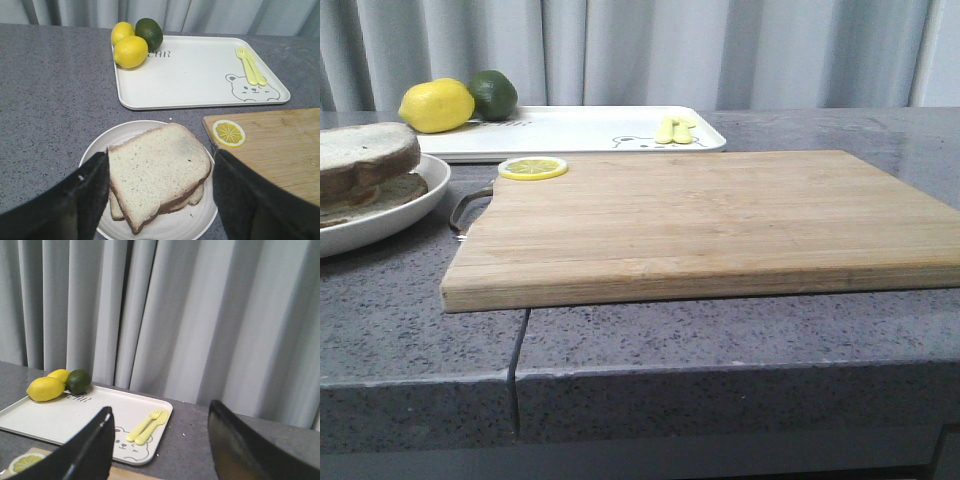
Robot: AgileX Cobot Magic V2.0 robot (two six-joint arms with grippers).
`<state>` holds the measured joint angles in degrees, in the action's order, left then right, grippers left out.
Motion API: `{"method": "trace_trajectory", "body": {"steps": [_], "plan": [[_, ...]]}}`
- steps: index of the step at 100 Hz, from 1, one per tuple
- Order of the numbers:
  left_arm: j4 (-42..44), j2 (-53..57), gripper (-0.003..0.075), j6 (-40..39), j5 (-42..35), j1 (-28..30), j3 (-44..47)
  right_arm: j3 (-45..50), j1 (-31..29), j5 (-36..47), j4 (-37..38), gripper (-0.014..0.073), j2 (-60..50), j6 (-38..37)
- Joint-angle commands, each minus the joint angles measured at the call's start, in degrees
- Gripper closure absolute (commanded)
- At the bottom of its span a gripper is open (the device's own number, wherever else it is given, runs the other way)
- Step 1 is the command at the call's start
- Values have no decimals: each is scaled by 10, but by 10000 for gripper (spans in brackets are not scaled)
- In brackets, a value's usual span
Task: Place bread and move sandwich to tray
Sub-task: 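Raise the right gripper away from the plate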
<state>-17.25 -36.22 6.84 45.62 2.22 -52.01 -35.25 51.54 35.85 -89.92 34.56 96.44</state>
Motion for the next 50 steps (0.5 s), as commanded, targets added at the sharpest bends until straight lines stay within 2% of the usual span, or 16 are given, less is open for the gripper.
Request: {"method": "trace_trajectory", "body": {"steps": [1,18,30,50], "plan": [[-4,-4,300,2,-44,1,-14,27,-2,11,6,167,-48,9],[-3,-4,300,-17,-43,1,21,67,-2,27,-24,167,-96,9],[8,-6,299,-77,-44,1,39,67,-2,28,-29,167,-97,9],[104,-45,298,-220,-49,1,54,67,-2,28,-29,167,-97,9]]}}
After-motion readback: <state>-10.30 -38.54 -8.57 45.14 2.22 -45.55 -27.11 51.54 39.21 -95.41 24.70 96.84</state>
